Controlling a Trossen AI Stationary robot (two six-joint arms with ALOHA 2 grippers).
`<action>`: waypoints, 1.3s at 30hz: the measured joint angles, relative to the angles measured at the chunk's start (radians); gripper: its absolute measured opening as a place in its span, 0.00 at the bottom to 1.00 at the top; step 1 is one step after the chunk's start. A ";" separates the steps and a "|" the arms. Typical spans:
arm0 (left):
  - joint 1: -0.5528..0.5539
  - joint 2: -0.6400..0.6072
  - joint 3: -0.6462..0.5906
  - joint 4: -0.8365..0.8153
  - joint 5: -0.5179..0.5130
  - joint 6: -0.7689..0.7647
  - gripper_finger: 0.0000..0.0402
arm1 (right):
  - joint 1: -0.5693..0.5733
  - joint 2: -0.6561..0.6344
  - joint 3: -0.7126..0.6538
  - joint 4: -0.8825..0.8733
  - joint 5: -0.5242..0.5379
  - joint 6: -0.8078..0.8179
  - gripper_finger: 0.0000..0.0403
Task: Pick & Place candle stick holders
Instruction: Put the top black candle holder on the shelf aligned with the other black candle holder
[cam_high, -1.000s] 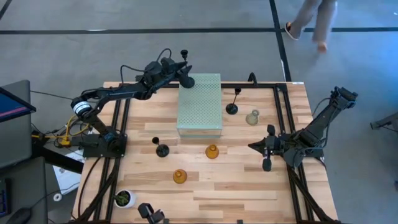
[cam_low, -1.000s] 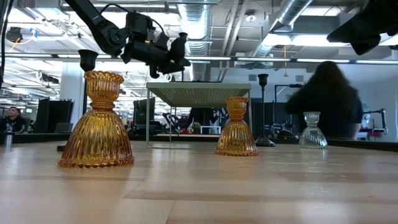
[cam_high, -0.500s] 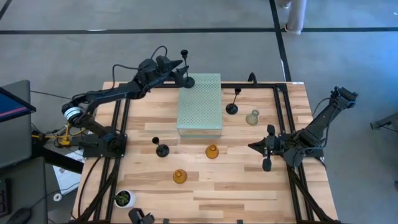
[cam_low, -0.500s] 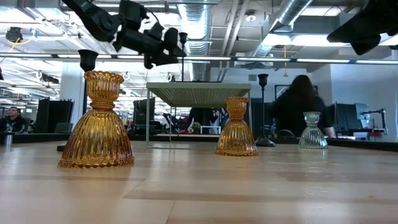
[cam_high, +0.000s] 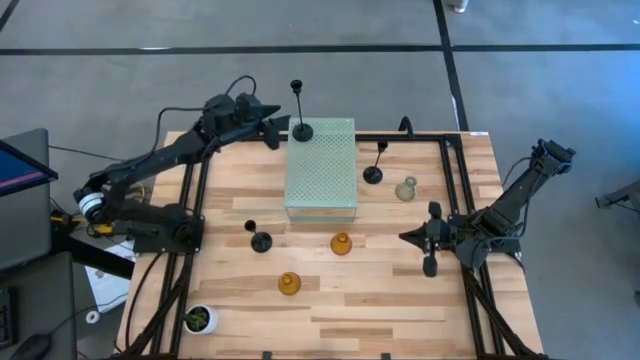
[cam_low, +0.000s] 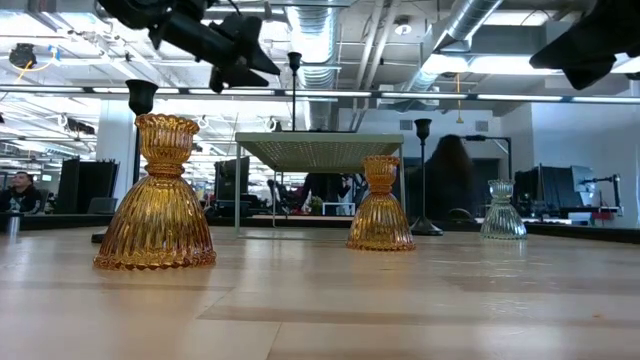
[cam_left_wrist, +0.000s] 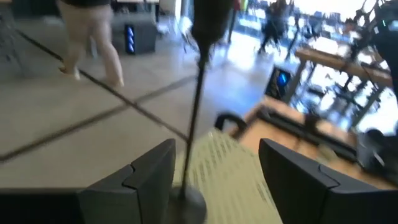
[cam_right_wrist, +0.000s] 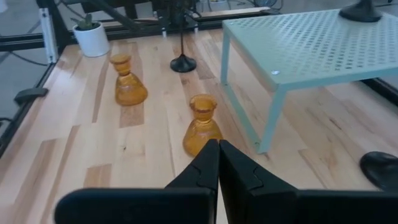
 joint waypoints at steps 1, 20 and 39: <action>0.000 -0.016 0.000 -0.041 0.008 0.000 0.57 | 0.000 0.000 0.000 0.000 -0.012 0.000 0.00; -0.316 -0.136 -0.002 -0.267 0.327 -0.020 0.12 | 0.001 0.000 0.000 0.001 -0.038 0.000 0.00; -0.853 -0.328 -0.381 0.050 -0.236 0.163 0.01 | 0.000 0.000 0.000 0.000 -0.036 -0.003 0.00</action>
